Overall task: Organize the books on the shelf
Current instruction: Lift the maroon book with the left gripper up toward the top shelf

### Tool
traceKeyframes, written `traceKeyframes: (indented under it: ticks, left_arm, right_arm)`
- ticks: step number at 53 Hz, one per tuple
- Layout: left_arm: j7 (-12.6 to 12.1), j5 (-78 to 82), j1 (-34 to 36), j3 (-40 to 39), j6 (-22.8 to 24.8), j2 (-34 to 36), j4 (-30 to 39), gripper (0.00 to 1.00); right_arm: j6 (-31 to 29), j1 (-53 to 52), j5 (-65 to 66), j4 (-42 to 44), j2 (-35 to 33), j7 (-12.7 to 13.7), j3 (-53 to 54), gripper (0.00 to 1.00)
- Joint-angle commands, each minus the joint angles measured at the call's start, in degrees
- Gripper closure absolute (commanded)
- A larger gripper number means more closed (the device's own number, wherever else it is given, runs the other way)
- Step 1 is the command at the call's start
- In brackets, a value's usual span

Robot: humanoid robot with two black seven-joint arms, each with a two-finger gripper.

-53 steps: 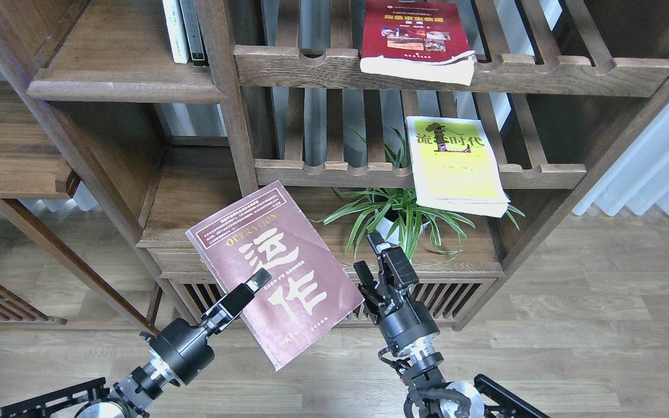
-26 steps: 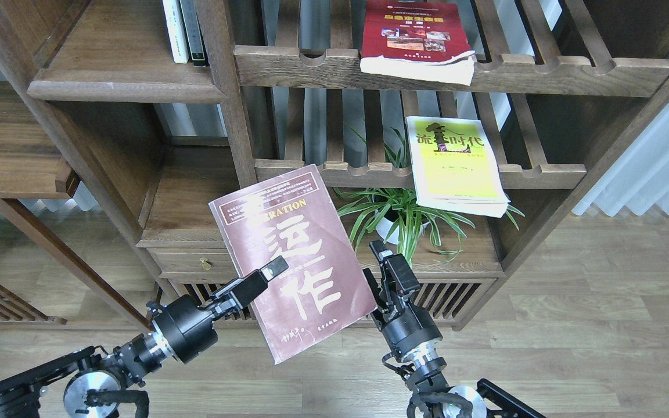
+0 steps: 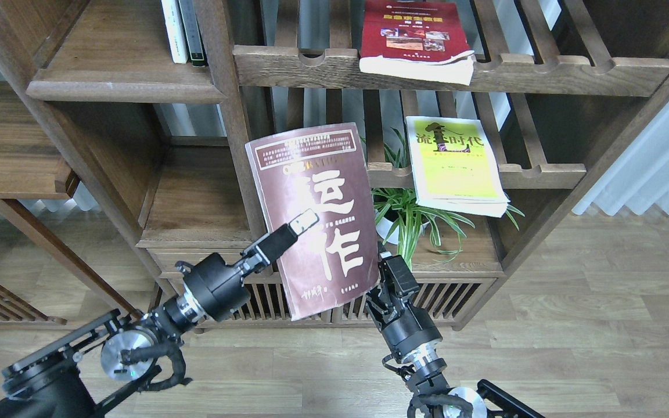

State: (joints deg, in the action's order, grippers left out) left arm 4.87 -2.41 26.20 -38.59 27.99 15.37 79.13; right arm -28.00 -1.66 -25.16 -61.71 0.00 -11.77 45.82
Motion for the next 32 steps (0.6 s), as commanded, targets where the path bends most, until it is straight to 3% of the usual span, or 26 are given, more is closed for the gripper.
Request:
traceKeyframes:
  ticks: [1, 32]
  left_arm:
    - [1.2, -0.4, 1.92, -4.47, 0.01, 0.45, -0.03, 1.0]
    - [2.78, -6.02, 5.08, -12.92, 0.01, 8.27, -0.03, 1.0]
  right_arm:
    - [0.0, -0.01, 0.02, 0.01, 0.0, 0.0, -0.03, 0.08]
    - [0.0, -0.89, 0.02, 1.32, 0.0, 0.0, 0.06, 0.08]
